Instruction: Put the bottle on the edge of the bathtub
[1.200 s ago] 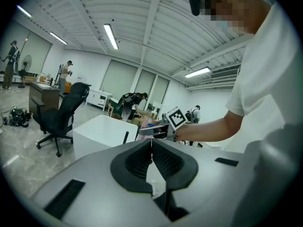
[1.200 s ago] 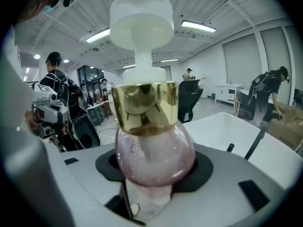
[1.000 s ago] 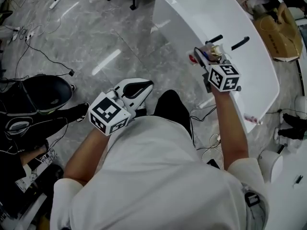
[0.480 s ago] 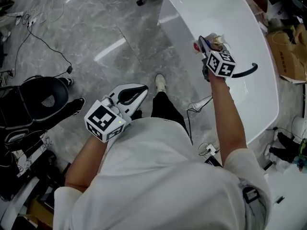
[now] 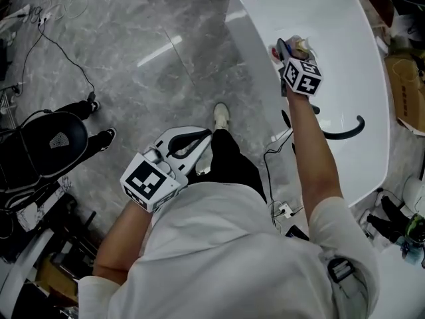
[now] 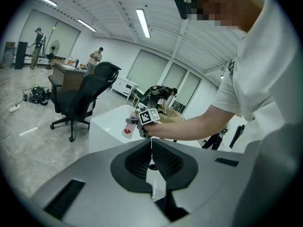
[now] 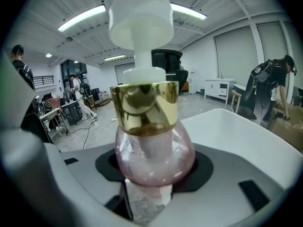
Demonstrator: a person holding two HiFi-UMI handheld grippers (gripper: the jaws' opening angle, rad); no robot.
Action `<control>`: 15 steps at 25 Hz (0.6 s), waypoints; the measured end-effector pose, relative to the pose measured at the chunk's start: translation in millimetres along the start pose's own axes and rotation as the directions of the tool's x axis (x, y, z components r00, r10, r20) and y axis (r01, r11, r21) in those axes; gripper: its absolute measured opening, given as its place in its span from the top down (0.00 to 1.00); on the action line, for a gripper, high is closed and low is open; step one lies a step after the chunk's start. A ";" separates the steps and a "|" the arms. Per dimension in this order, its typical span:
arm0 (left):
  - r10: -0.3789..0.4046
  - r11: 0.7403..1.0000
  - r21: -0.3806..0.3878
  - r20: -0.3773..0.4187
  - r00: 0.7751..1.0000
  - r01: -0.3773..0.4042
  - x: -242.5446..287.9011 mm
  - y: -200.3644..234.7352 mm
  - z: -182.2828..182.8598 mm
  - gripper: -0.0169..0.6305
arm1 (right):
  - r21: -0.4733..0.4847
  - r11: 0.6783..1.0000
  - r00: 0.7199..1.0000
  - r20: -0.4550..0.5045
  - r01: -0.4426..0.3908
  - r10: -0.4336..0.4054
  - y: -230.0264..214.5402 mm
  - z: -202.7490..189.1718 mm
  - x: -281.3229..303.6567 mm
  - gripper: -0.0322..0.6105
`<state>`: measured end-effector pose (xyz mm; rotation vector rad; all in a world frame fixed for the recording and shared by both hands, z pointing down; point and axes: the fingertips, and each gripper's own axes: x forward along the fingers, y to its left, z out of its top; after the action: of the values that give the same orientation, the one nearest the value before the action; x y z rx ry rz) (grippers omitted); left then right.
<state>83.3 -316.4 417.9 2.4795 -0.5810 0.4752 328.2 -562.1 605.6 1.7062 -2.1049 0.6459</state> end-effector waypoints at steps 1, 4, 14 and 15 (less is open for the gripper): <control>0.005 1.000 -0.008 -0.004 1.000 -0.005 4.3 1.2 -0.4 0.95 | -0.009 1.000 1.000 -0.002 0.002 -0.002 -3.3 -2.1 8.3 0.59; 0.013 0.999 -0.031 -0.020 1.000 -0.013 11.3 -2.5 -2.9 0.95 | -0.024 1.000 1.000 -0.005 0.005 -0.005 -9.2 -6.1 23.6 0.59; 0.020 0.995 -0.091 -0.064 0.998 -0.026 34.2 12.7 4.7 0.95 | -0.019 1.000 1.000 -0.002 0.021 -0.021 -28.4 -4.3 76.5 0.59; 0.019 0.996 -0.089 -0.060 0.998 -0.024 37.7 14.0 6.9 0.95 | -0.020 1.000 1.000 0.001 0.022 -0.022 -30.3 -3.9 79.6 0.59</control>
<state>109.7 -342.4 435.1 2.3677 -0.5925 0.5179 341.0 -630.0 655.6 1.7166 -2.0831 0.6152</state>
